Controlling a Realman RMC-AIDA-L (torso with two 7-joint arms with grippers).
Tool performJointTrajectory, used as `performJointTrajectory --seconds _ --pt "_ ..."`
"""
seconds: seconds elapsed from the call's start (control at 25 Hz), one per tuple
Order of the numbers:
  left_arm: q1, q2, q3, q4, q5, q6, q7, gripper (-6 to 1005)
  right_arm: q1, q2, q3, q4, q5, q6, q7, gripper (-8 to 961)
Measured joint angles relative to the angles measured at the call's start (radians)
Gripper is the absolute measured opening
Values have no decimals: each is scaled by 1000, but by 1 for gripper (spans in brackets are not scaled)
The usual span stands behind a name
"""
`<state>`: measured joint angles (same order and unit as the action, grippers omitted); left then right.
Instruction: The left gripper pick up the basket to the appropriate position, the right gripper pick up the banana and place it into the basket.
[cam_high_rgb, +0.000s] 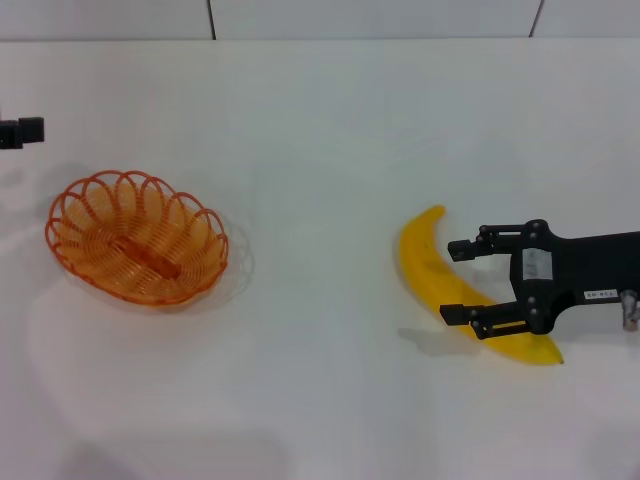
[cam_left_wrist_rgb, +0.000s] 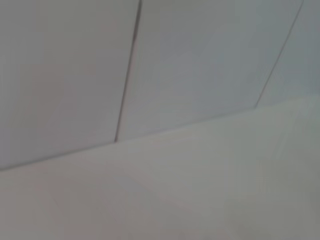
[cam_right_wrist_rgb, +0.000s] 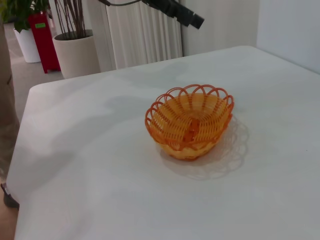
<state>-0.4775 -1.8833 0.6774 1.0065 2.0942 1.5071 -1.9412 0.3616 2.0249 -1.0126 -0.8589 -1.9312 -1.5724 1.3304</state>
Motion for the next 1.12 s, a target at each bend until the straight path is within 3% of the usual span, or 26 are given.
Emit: performJointTrajectory --seconds 0.12,0.24,0.56,1.12 --pt "-37 5 -1 0 84 0 -15 835 0 0 0 0 0 0 0 803" --pt "-65 -4 4 0 172 -3 -22 832 2 0 -1 0 0 0 0 803" --pt "-106 -69 10 0 394 -84 -23 826 14 0 -1 23 0 1 -1 803" --pt "-157 -103 11 -95 432 -210 16 814 43 3 -3 52 -41 16 2 803"
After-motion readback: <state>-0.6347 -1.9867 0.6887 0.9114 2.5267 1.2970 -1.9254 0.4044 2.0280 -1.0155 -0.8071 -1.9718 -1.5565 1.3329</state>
